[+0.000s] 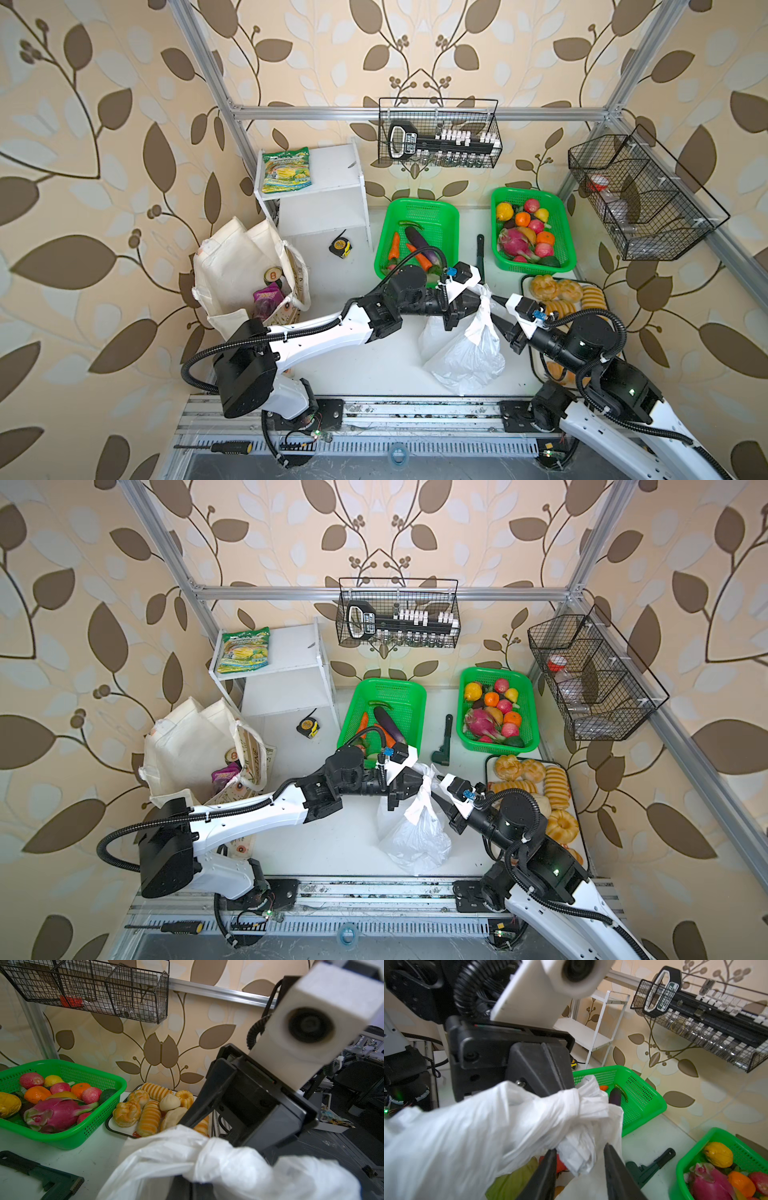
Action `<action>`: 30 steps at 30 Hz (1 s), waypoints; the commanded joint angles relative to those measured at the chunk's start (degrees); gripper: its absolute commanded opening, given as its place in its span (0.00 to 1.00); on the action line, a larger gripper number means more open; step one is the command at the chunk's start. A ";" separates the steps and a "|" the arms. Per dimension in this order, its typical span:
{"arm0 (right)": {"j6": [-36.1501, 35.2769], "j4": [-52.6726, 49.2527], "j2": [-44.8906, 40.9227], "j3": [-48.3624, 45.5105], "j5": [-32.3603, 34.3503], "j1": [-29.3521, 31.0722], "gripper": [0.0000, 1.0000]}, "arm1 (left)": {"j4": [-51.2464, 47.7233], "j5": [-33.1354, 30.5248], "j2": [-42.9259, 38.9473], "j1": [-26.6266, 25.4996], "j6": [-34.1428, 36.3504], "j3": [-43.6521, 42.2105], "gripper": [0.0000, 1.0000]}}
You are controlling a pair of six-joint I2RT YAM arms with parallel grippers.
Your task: Place the mixed food into the grocery bags and tie them
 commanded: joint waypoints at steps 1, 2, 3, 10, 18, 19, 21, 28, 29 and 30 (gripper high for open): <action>-3.28 2.02 -0.10 0.25 -2.98 0.26 0.29 | 1.71 2.07 -0.92 0.00 -0.29 0.41 0.00; -3.15 1.92 -0.11 0.35 -3.27 0.20 0.28 | 1.54 2.07 -0.92 -0.02 -0.20 0.46 0.00; -3.17 1.76 -0.35 0.48 -3.66 0.21 0.27 | 1.32 2.00 -0.92 -0.02 -0.11 0.49 0.00; -3.03 0.28 0.03 0.96 -3.87 0.20 0.04 | 0.69 2.15 -0.92 -0.02 0.18 0.94 0.00; -1.91 -0.60 0.64 1.38 -1.28 0.20 0.00 | -1.03 1.15 -1.85 -0.04 1.29 0.61 0.14; -1.61 -1.01 0.79 1.56 -0.24 0.19 0.00 | -1.40 0.81 -2.25 -0.02 1.52 0.45 0.17; -0.68 -1.99 1.06 2.01 1.99 0.25 0.00 | -2.04 0.03 -3.20 -0.05 1.81 0.00 0.25; 2.45 -2.79 0.63 2.46 6.11 0.13 0.00 | -6.59 -2.46 -7.66 -0.04 1.73 -1.75 0.55; 2.87 -2.92 0.61 2.45 6.41 0.18 0.00 | -7.54 -2.72 -8.42 0.03 1.53 -1.98 0.58; 3.22 -2.93 0.67 2.46 6.65 0.16 0.00 | -8.52 -2.85 -9.24 -0.02 1.43 -2.17 0.60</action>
